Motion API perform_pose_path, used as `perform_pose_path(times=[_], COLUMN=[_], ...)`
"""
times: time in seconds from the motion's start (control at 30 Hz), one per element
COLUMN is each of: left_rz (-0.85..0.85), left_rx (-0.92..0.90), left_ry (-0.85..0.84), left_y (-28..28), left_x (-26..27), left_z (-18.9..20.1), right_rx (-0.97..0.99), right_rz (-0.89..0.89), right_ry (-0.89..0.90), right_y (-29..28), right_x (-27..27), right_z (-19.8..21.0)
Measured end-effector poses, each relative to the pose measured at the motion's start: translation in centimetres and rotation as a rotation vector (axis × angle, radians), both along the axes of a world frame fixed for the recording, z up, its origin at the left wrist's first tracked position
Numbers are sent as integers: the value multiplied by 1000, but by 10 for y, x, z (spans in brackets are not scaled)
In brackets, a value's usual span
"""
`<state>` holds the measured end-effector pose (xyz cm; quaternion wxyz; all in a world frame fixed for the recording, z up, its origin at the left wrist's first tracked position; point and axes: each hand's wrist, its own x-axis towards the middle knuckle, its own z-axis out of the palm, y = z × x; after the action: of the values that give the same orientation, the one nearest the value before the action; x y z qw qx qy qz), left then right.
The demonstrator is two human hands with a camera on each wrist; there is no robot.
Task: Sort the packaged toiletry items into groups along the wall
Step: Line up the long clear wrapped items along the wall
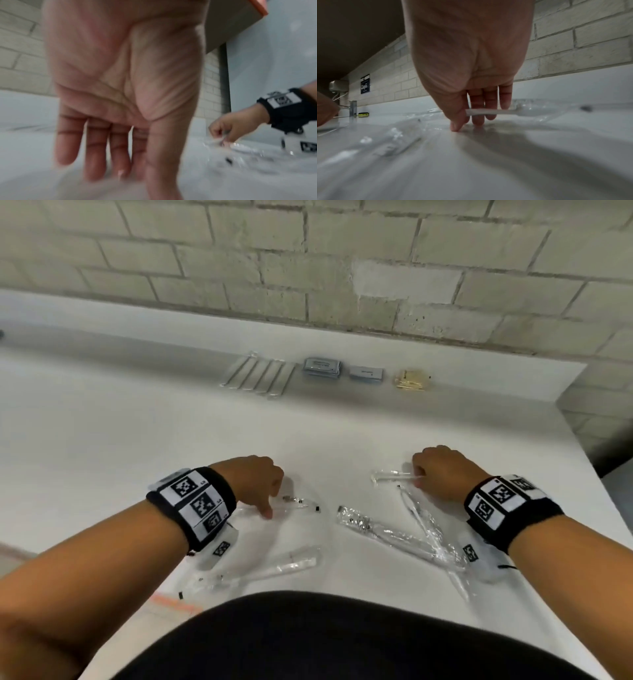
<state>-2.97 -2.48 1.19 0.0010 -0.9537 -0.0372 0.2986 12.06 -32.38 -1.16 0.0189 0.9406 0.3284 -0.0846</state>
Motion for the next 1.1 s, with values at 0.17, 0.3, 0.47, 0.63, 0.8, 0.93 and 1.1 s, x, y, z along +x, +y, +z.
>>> perform_pose_path(times=[0.17, 0.3, 0.47, 0.63, 0.8, 0.93, 1.1], left_rz=[51, 102, 45, -83, -104, 23, 292], left_rx=[-76, -226, -245, -88, -63, -244, -604], left_ry=[-177, -329, -204, 0, -20, -148, -336], left_y=[-1, -9, -29, -49, -46, -38, -45], left_x=[-9, -22, -59, -87, -77, -57, -13], left_z=[1, 18, 27, -6, -7, 0, 4], right_rx=[111, 272, -164, -233, 19, 6, -100], right_rz=[-188, -186, -90, -66, -272, -473, -490], right_ry=[89, 257, 342, 310, 284, 229, 343], right_y=[1, 16, 43, 56, 34, 4, -1], right_x=[-17, -51, -95, -105, -87, -77, -89], right_z=[15, 35, 15, 7, 34, 34, 7])
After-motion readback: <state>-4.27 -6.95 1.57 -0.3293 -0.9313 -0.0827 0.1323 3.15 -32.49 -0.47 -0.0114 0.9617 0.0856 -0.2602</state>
